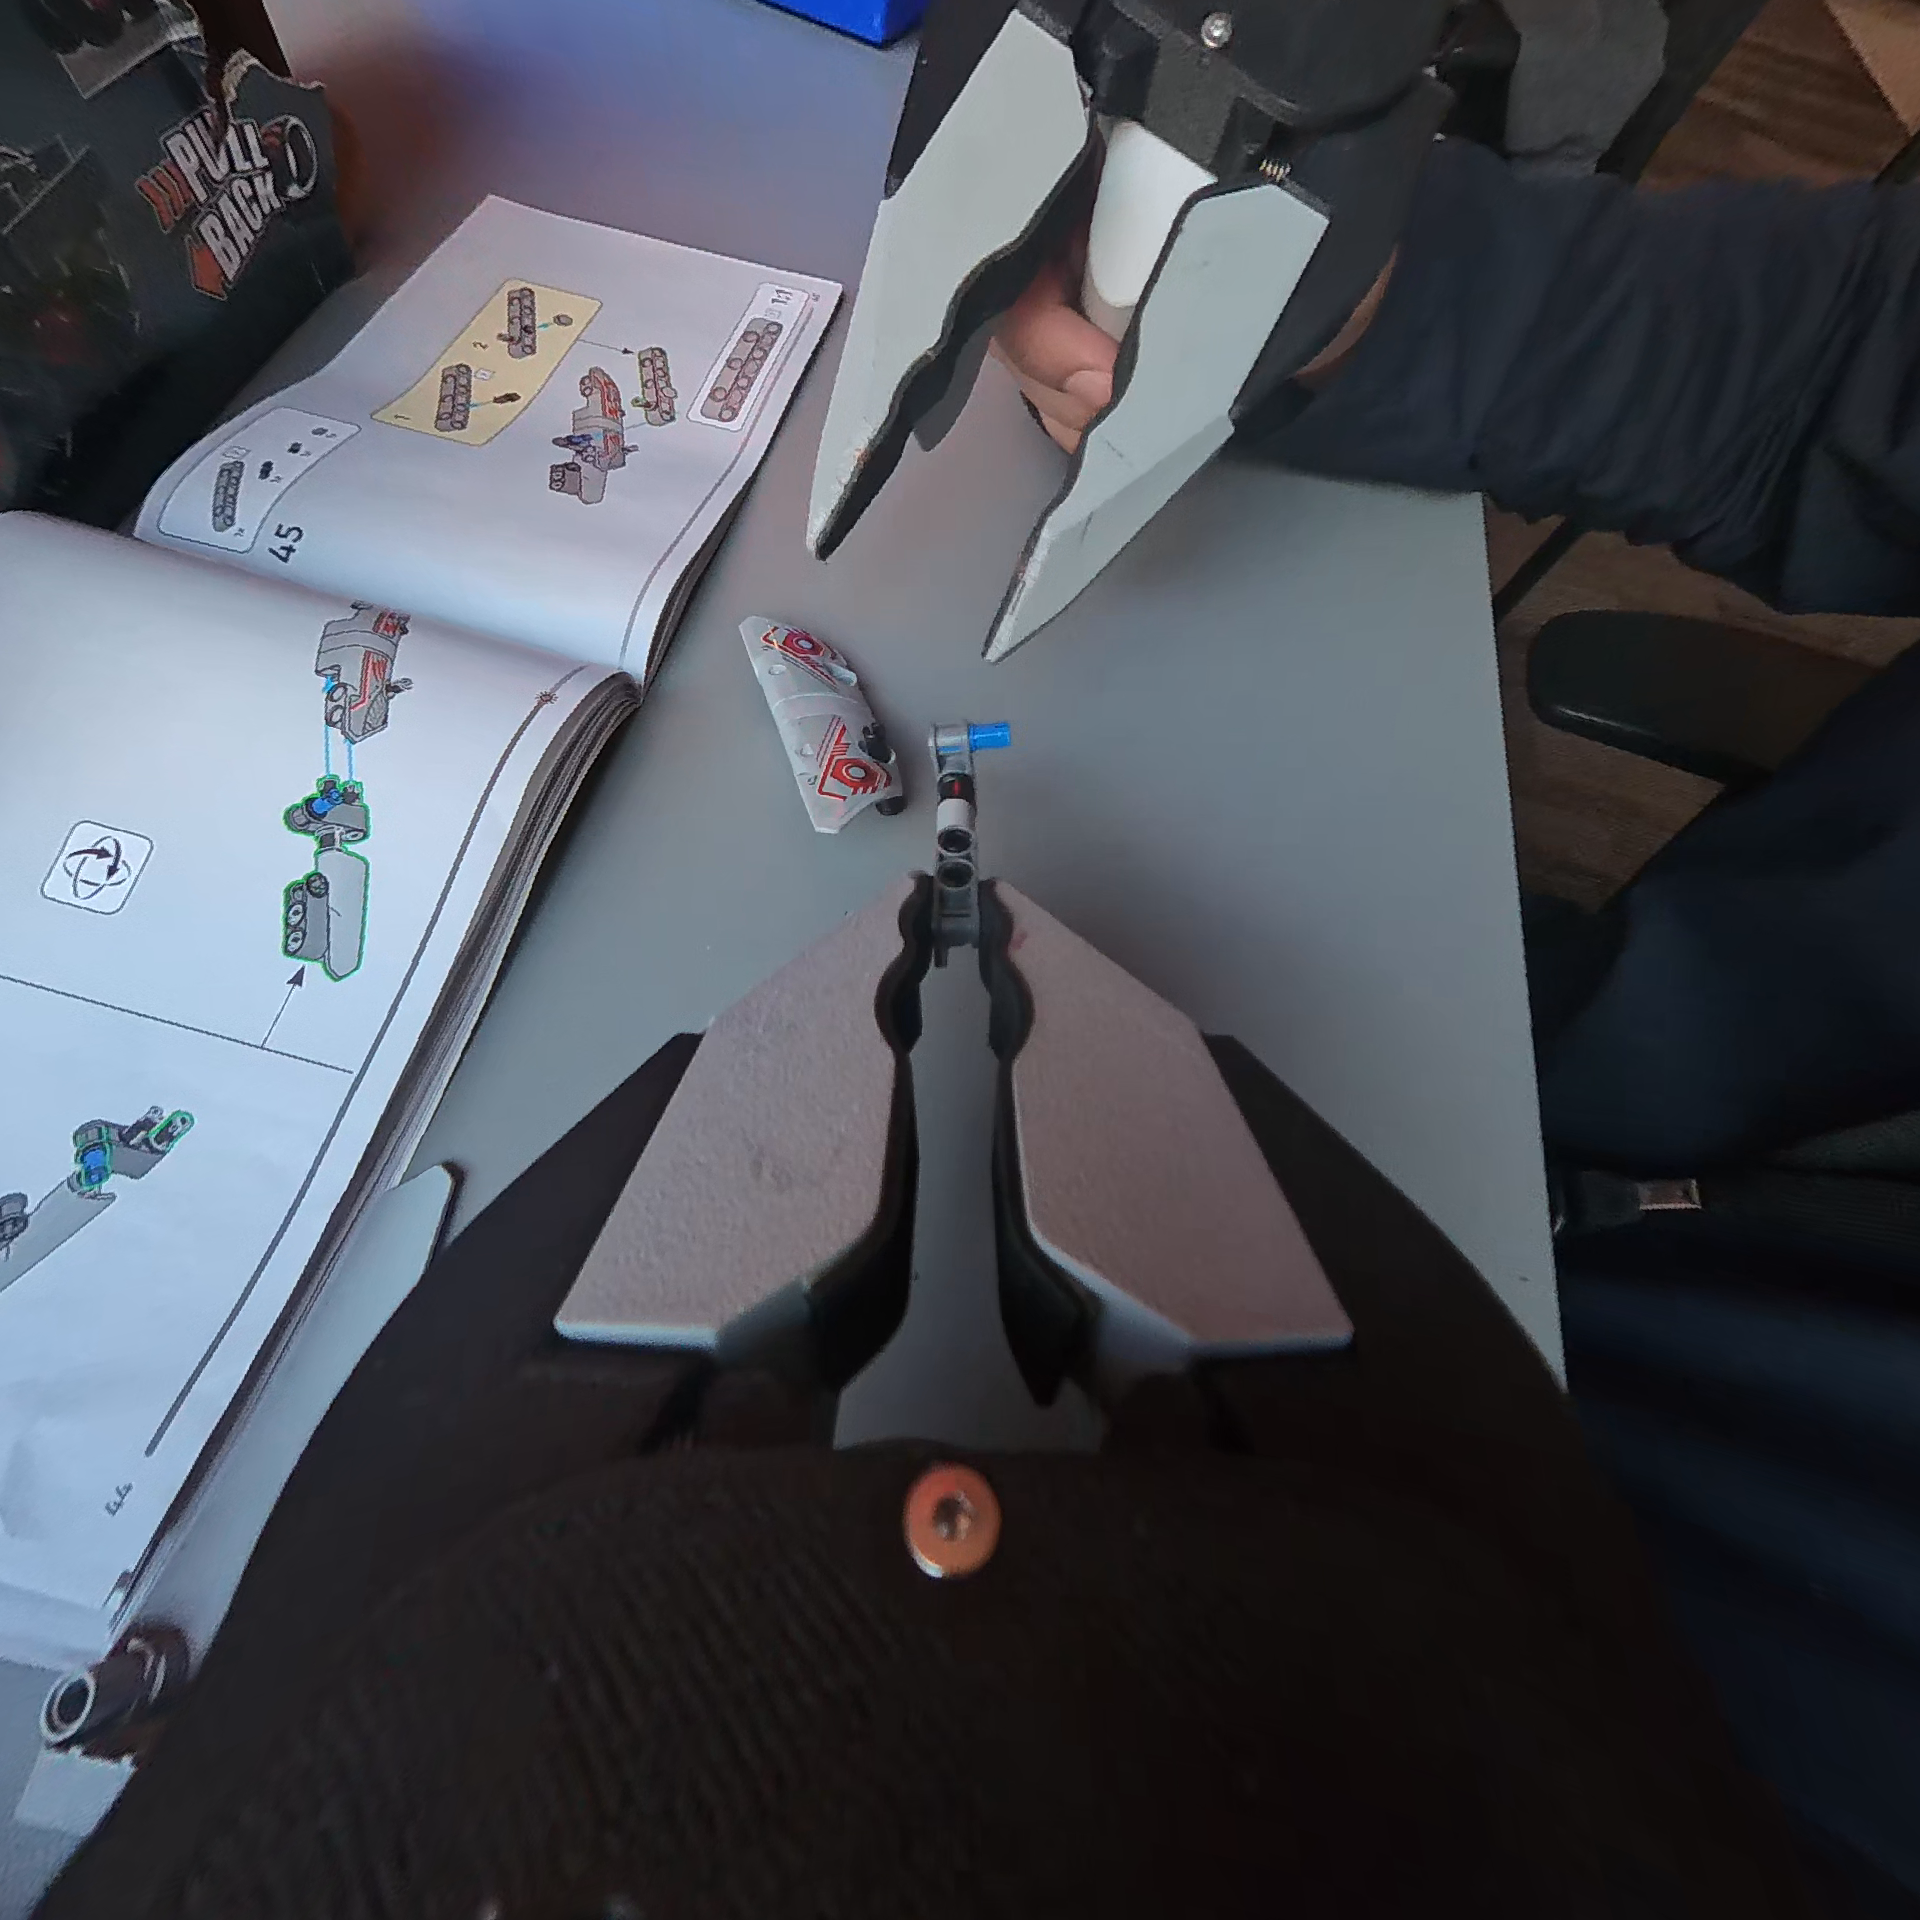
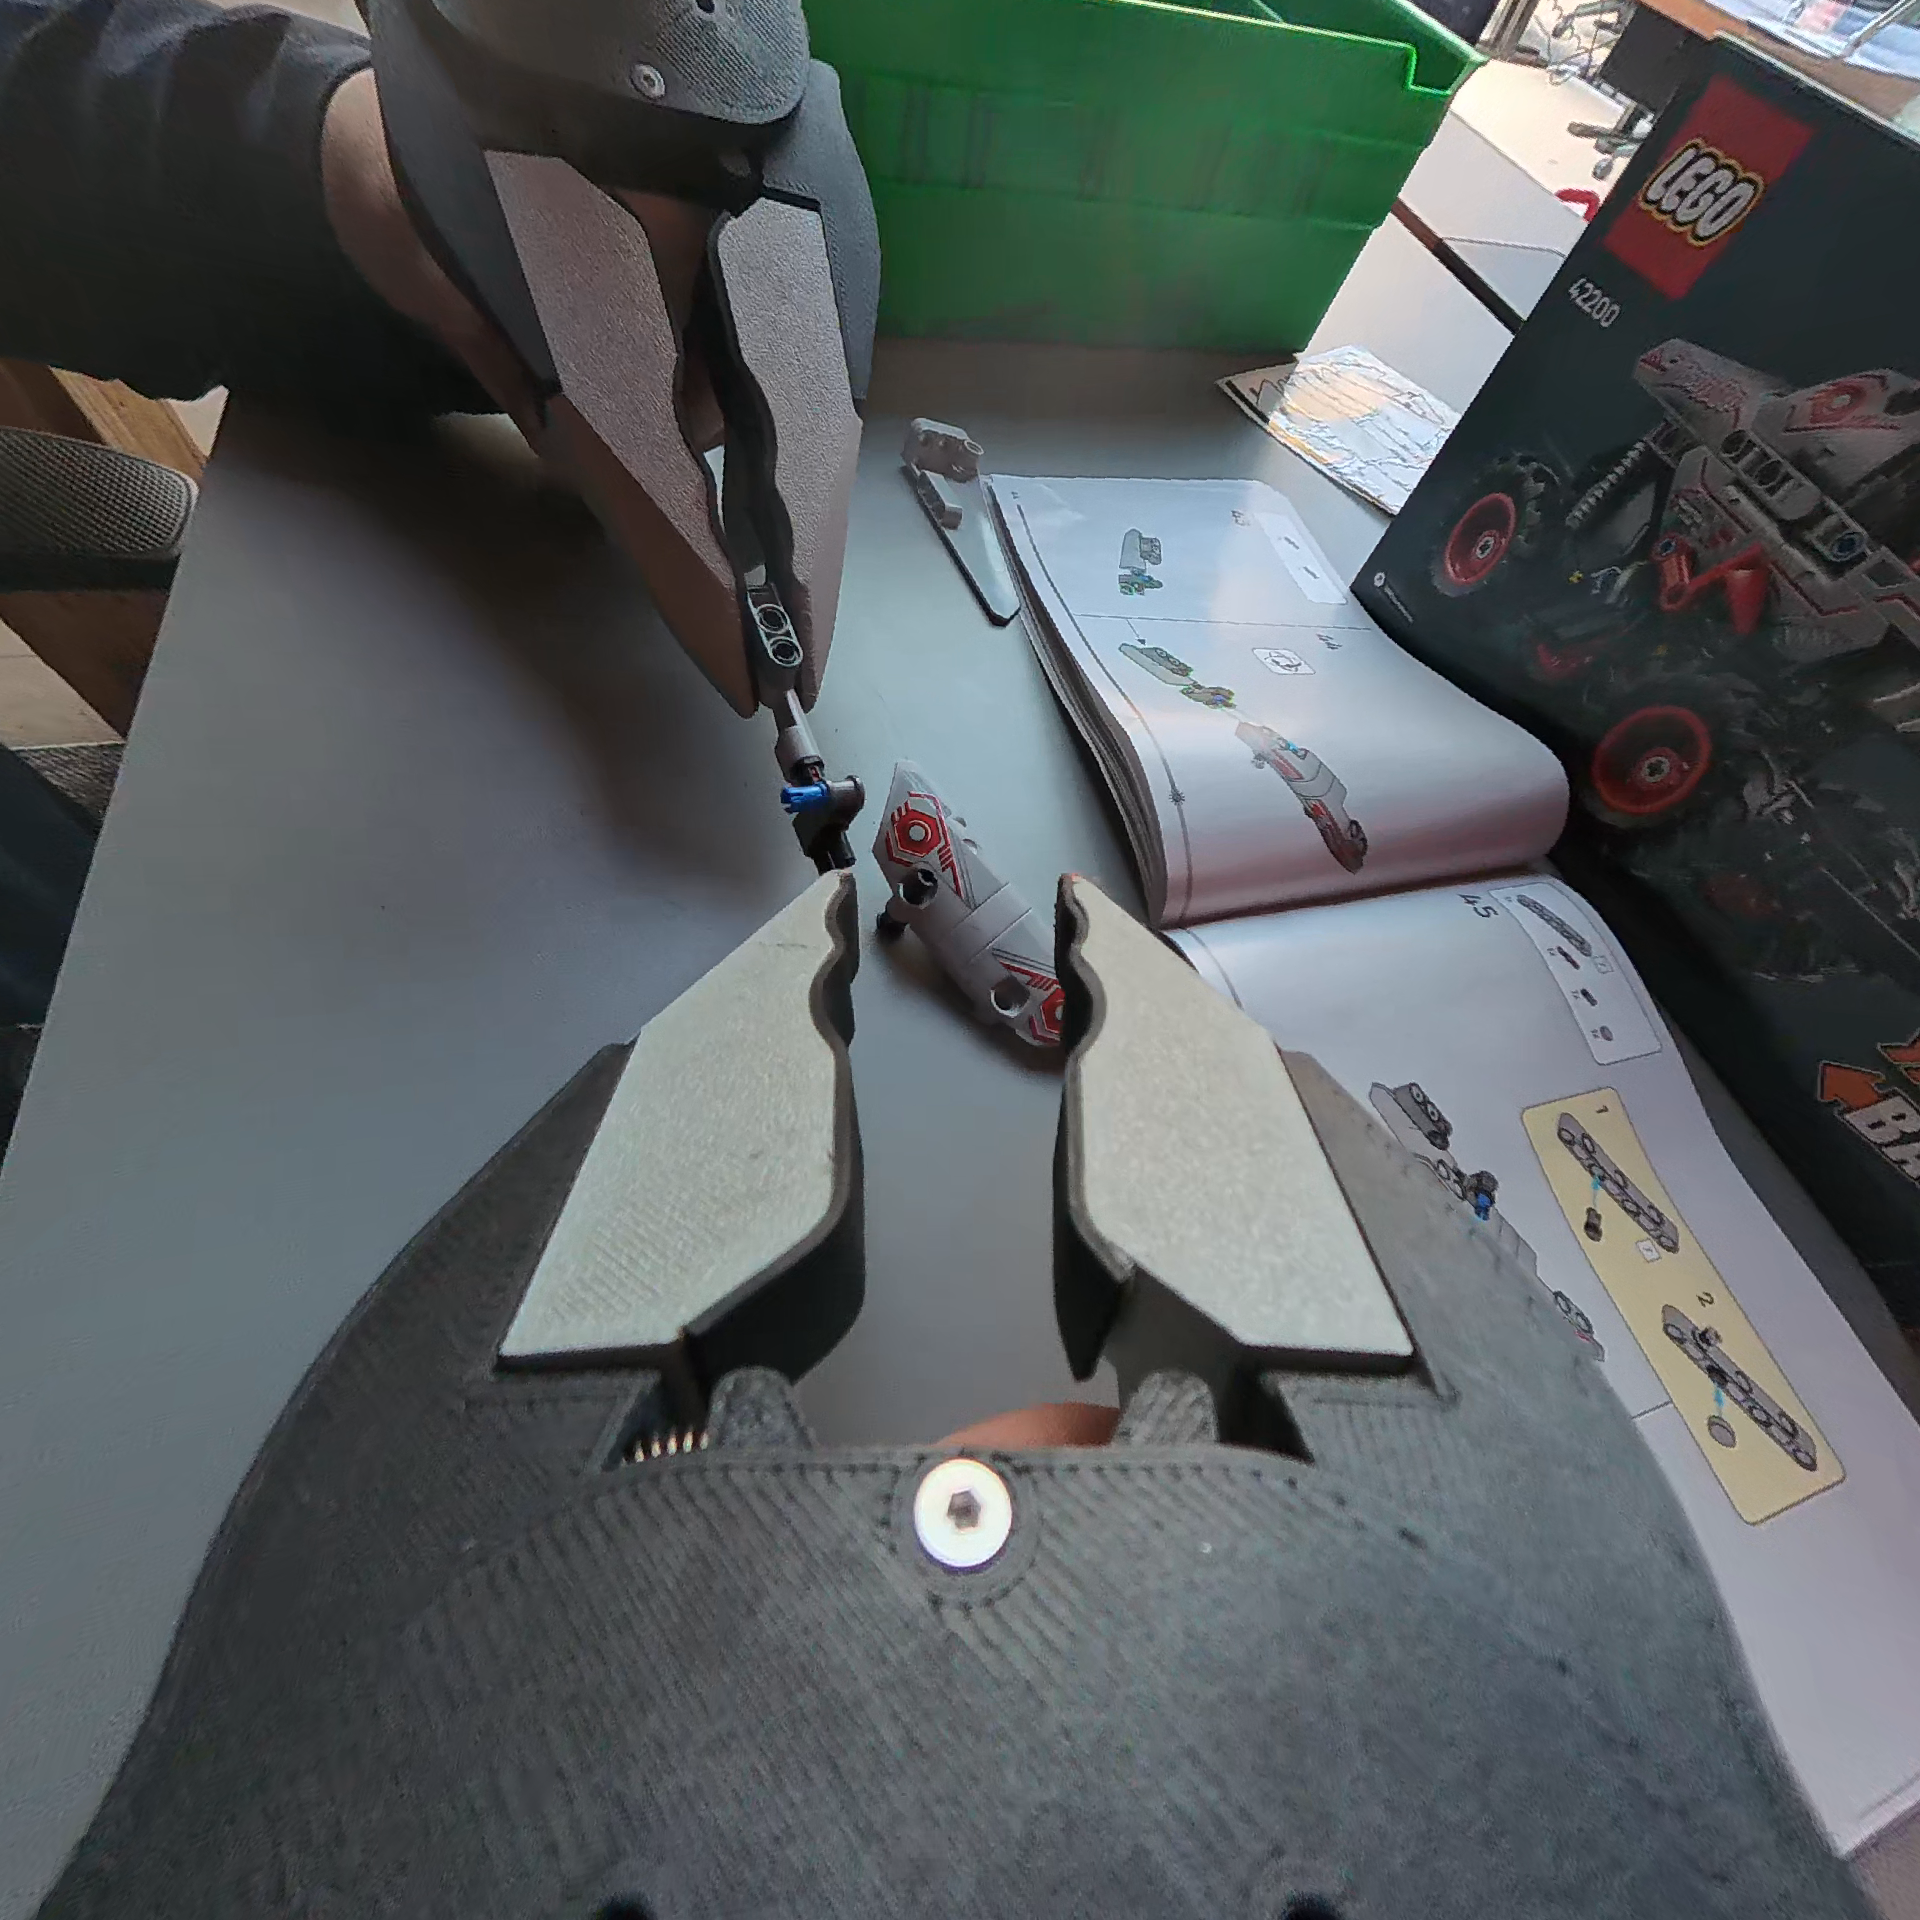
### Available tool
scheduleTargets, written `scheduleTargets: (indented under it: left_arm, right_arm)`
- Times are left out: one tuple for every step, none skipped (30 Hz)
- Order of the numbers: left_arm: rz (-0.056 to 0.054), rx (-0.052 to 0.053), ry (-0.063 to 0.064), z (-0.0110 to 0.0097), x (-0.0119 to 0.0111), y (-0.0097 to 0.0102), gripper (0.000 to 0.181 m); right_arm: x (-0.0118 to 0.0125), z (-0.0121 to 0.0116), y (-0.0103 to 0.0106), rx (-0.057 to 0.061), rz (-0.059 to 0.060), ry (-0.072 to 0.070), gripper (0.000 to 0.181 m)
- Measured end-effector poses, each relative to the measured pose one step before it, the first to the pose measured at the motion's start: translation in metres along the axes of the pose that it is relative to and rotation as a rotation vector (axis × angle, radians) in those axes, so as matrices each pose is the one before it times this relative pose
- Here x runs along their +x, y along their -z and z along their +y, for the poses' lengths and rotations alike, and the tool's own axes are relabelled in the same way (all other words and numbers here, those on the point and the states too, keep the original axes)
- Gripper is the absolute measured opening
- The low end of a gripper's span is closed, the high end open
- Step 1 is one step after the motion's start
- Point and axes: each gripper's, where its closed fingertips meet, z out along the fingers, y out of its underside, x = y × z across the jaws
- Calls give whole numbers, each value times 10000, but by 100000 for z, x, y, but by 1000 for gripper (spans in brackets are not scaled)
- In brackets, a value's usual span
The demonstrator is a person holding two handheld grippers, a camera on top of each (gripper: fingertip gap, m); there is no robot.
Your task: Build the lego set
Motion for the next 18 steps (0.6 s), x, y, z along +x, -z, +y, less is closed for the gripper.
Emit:
scheduleTargets:
  left_arm:
    - [-14,-7,-6,18,-15,-3,5]
    - [-3,-7,-8,4,7,-8,5]
    - [-2,-6,-4,8,4,1,5]
    - [-5,0,-5,-5,-3,-10,5]
    - [1,3,-3,-7,12,9,5]
    - [1,4,0,-14,3,2,5]
    - [0,3,0,2,-7,9,5]
    - [0,-1,3,1,1,1,5]
    - [7,-7,8,2,7,13,5]
    - [6,13,-14,-27,38,23,5]
    - [-16,24,-27,-54,14,32,5]
    - [-10,10,-14,-37,5,25,5]
    - [0,17,-1,-38,8,20,5]
    - [7,21,-4,-39,27,23,5]
    - [-16,8,-3,-20,-23,-1,5]
    - [-2,-4,6,14,-10,0,5]
    - [12,-17,15,32,8,-26,5]
    - [-1,-8,3,18,-7,-21,5]
  right_arm:
    - [-6,23,-23,-16,6,18,36]
    - [13,39,-3,-17,3,5,36]
    - [11,18,-1,-5,1,-5,36]
    - [12,-1,8,7,3,-7,36]
    - [17,-9,13,6,4,-3,36]
    - [13,-5,-3,4,8,3,36]
    - [3,5,8,-2,4,6,36]
    - [-1,13,-7,-6,1,8,36]
    - [0,19,-27,-10,-2,6,36]
    - [-3,40,-34,-13,0,0,36]
    - [5,54,-44,-26,-8,-5,36]
    - [3,22,-18,-16,-5,-8,36]
    - [18,-12,7,5,10,-5,35]
    - [39,-12,22,11,25,8,35]
    - [39,-1,29,1,30,18,35]
    - [24,-2,23,1,17,10,35]
    - [7,-9,14,4,5,-1,35]
    - [-4,-22,16,8,-3,-3,35]
